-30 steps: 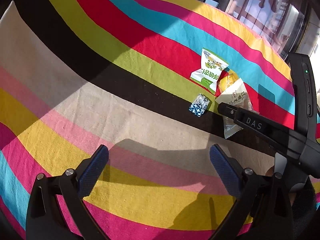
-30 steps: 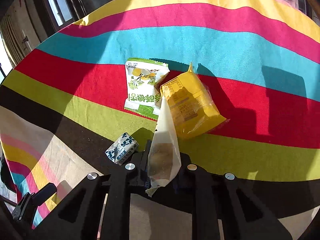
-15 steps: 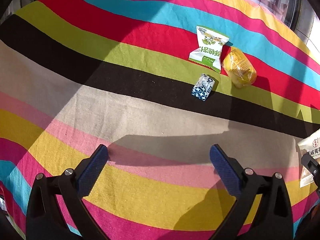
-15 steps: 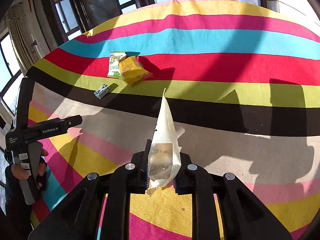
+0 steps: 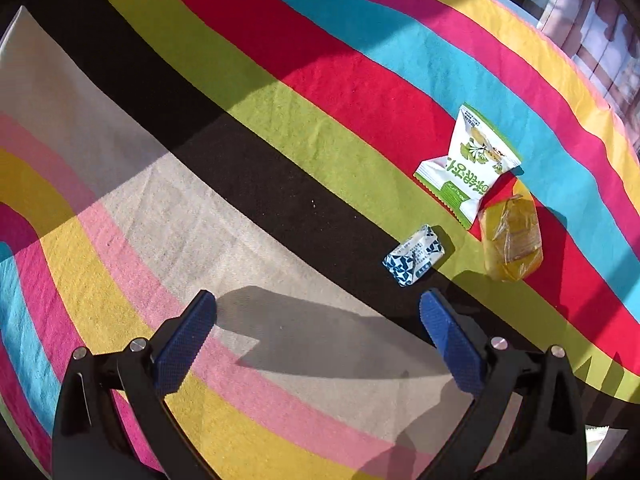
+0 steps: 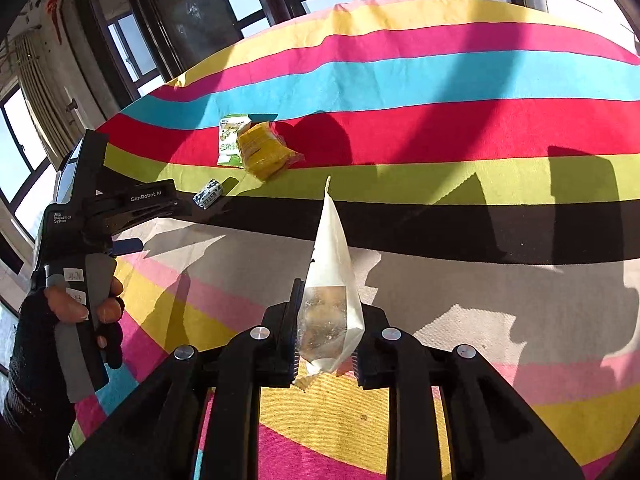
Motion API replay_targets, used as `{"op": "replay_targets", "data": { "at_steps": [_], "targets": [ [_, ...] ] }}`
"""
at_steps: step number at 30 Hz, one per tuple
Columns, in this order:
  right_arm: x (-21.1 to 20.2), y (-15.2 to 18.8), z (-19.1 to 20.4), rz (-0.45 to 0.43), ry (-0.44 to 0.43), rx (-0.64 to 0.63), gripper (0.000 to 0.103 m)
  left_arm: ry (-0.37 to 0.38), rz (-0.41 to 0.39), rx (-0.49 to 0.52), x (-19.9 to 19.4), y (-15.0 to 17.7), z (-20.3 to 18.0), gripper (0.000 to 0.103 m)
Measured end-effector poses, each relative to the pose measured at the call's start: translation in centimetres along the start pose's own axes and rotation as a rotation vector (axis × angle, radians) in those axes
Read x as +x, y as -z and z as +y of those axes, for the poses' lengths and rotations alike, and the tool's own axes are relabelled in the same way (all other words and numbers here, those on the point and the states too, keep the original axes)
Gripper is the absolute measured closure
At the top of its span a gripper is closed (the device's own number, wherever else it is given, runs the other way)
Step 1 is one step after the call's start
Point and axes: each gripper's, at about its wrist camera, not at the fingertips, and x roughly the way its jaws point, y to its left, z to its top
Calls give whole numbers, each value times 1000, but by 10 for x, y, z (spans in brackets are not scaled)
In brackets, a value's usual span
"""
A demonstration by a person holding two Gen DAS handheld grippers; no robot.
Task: Organize snacks
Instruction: 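Grasp the blue-white milk pack with the left tool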
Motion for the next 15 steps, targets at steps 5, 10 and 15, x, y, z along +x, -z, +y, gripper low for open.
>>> {"op": "replay_targets", "data": {
  "at_steps": [5, 10, 15],
  "targets": [
    [-5, 1, -2, -22, -10, 14, 78, -78, 10, -146, 16, -17, -46, 1],
    [-5, 2, -1, -19, -9, 14, 78, -265, -5, -132, 26, -16, -73, 5],
    [-6, 3, -2, -22, -7, 20, 78, -214, -61, 31, 12, -3, -90, 66]
  ]
}}
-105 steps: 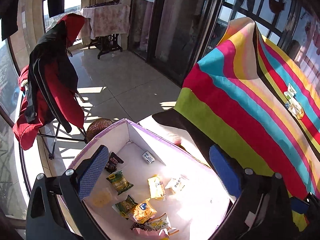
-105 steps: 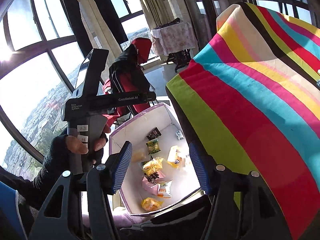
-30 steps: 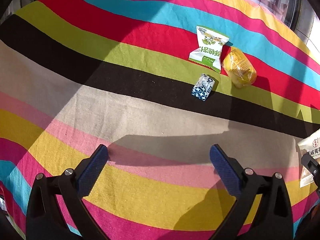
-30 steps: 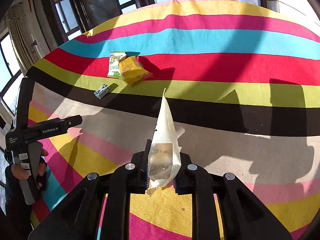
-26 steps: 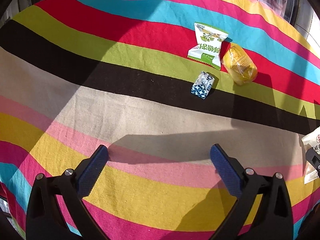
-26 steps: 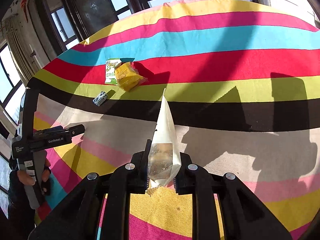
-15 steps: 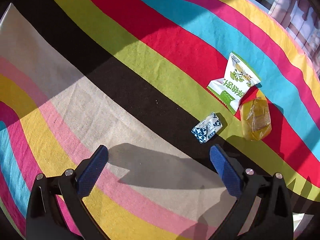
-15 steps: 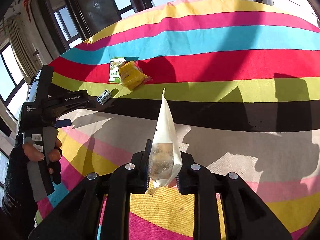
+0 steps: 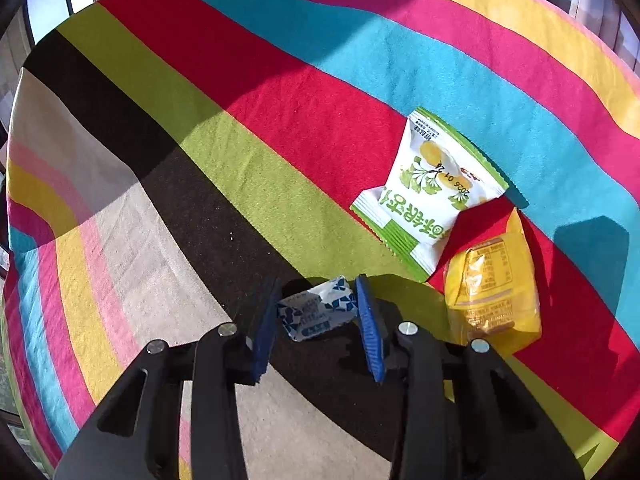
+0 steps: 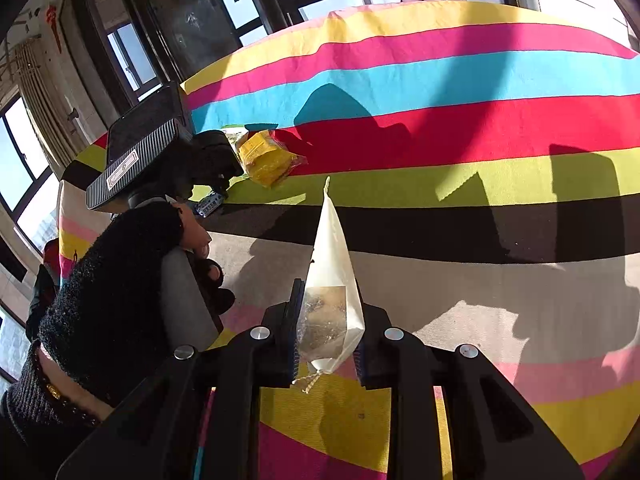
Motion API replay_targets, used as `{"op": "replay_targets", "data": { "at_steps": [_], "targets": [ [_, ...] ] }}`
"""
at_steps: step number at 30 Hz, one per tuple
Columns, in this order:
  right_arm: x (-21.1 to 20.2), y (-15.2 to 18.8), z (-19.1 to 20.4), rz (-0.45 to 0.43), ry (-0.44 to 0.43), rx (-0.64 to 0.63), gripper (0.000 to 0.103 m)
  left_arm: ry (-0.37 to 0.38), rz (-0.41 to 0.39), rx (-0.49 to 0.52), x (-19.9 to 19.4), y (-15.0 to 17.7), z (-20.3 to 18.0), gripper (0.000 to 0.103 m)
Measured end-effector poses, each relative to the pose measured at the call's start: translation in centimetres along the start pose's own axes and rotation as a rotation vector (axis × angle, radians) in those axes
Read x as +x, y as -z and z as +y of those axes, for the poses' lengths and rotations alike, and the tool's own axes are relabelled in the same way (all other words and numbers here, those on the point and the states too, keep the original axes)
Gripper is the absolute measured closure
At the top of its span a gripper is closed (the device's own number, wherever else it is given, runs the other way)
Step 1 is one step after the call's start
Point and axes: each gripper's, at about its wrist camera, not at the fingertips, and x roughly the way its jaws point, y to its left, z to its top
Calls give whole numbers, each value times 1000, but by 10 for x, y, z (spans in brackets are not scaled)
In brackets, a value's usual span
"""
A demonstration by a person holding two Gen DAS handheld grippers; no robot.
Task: Organize snacks
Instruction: 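Grasp the blue-white milk pack with the left tool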
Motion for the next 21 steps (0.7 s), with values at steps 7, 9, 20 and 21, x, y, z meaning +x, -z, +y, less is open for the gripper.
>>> {"op": "replay_targets", "data": {
  "at_steps": [7, 9, 20, 21],
  "targets": [
    [1, 0, 2, 4, 7, 1, 78, 263, -44, 482, -24, 38, 21, 65],
    [2, 0, 2, 10, 12, -2, 78, 288, -92, 705, -35, 54, 26, 65],
    [3, 0, 0, 11, 13, 12, 78, 403, -127, 706, -45, 61, 75, 13],
    [3, 0, 0, 11, 12, 12, 77, 406, -130, 701, -42, 66, 83, 14]
  ]
}}
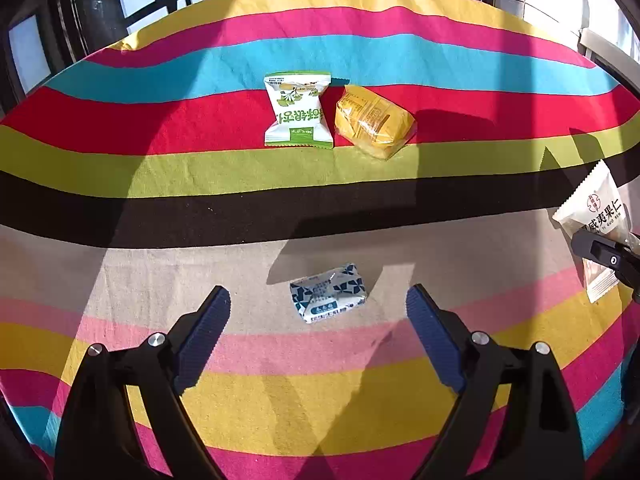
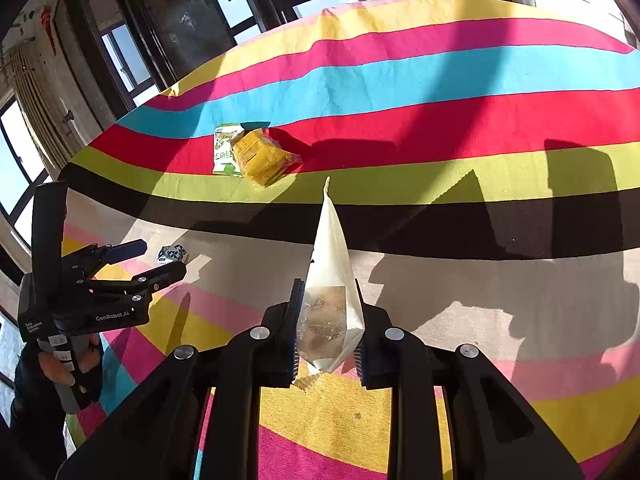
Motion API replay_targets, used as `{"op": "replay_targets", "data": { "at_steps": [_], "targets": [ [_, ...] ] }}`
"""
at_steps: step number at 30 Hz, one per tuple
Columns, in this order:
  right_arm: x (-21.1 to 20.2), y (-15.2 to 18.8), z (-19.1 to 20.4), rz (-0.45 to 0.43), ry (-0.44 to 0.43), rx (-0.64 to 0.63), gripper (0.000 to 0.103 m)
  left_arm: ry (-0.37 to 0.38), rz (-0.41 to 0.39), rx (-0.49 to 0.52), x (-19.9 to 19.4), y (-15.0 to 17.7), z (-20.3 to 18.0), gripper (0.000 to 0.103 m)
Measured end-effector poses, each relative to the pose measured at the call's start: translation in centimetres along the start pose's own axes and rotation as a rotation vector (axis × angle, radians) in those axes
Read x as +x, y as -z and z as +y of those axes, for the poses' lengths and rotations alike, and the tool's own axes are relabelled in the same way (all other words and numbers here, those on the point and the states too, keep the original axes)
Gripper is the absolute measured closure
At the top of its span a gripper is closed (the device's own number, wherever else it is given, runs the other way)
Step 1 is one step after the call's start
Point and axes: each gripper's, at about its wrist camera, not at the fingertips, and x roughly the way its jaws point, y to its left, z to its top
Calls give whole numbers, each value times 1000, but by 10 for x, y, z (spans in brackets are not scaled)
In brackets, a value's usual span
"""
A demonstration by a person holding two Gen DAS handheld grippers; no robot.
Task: Organize snacks
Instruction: 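Grasp the blue-white milk pack with the left tool, then carry the milk pack with the left tool while the right tool carries the pastry bag, release into box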
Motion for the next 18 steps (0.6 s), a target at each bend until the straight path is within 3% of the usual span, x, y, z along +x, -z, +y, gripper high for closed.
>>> {"op": "replay_targets", "data": {
  "at_steps": [3, 4, 5, 6, 13, 18],
  "targets": [
    [0, 0, 0, 0, -1, 0, 77, -72, 0, -3, 4, -1, -12, 29],
    [0, 0, 0, 1, -1, -1, 77, -69, 3, -42, 5, -4, -8, 49],
    [0, 0, 1, 1, -2, -3, 77, -28, 16, -93, 7, -6, -3, 63],
    [0, 0, 1, 2, -2, -5, 77, -1, 16, -141, 5, -6, 4, 66],
    [-3, 1, 3, -14, -19, -19, 79, 18, -23, -164, -26, 17, 1, 68],
    [-6, 1, 2, -31, -64, -22, 81, 51, -39, -261, -23, 31, 21, 68]
  ]
}}
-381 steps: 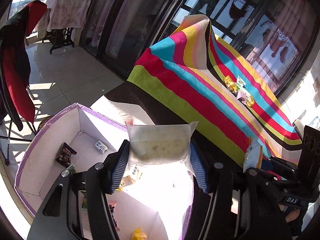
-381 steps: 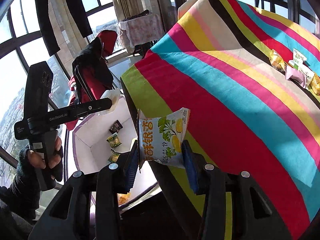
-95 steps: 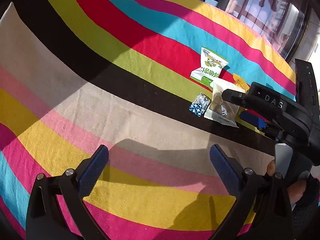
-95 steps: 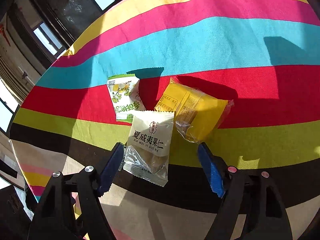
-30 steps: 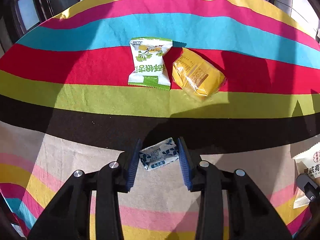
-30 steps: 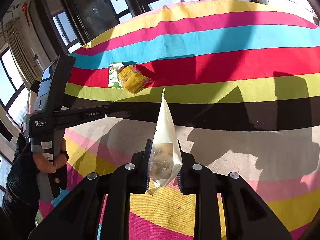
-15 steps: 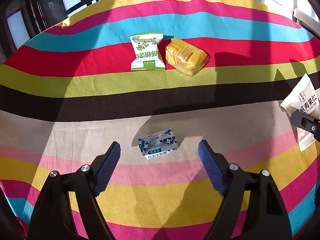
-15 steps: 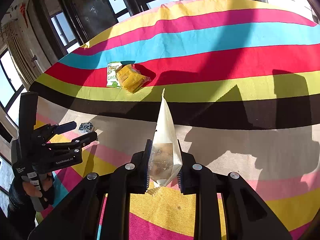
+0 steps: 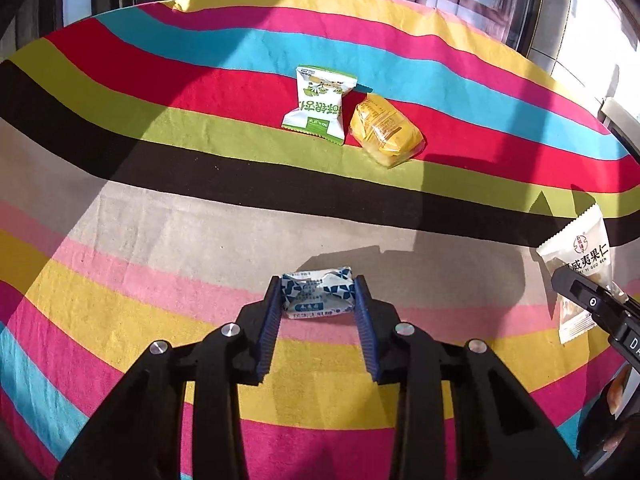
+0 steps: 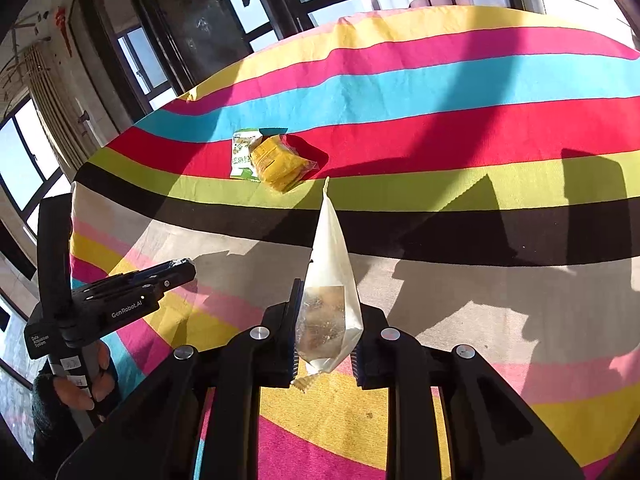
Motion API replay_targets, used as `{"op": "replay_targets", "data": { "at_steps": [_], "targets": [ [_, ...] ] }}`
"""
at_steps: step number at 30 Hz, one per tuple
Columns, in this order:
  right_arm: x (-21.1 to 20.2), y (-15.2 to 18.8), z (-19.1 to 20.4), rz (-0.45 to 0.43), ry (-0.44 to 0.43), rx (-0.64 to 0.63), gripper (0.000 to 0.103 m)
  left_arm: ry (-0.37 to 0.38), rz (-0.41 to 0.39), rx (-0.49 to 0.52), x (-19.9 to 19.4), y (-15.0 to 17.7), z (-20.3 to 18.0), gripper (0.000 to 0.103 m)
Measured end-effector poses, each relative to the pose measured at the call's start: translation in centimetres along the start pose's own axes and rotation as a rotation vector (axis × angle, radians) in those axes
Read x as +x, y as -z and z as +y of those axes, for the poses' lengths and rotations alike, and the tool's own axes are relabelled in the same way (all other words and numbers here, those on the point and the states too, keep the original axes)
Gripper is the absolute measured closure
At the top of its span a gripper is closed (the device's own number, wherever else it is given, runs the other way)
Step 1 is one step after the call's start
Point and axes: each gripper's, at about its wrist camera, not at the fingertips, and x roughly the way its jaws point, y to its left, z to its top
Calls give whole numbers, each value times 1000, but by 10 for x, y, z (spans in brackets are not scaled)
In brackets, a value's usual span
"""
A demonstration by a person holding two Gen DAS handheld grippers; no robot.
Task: Organize snacks
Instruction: 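Carry the milk pack with the left tool while the right tool carries the pastry bag, release into box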
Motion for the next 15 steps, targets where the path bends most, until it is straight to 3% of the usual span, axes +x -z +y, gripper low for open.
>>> {"op": "replay_targets", "data": {
  "at_steps": [5, 15],
  "targets": [
    [-4, 0, -3, -20, -27, 16, 81, 32, -39, -82, 10, 7, 8, 68],
    [-2, -1, -3, -5, -51, 19, 81, 98, -97, -118, 10, 3, 13, 68]
  ]
}}
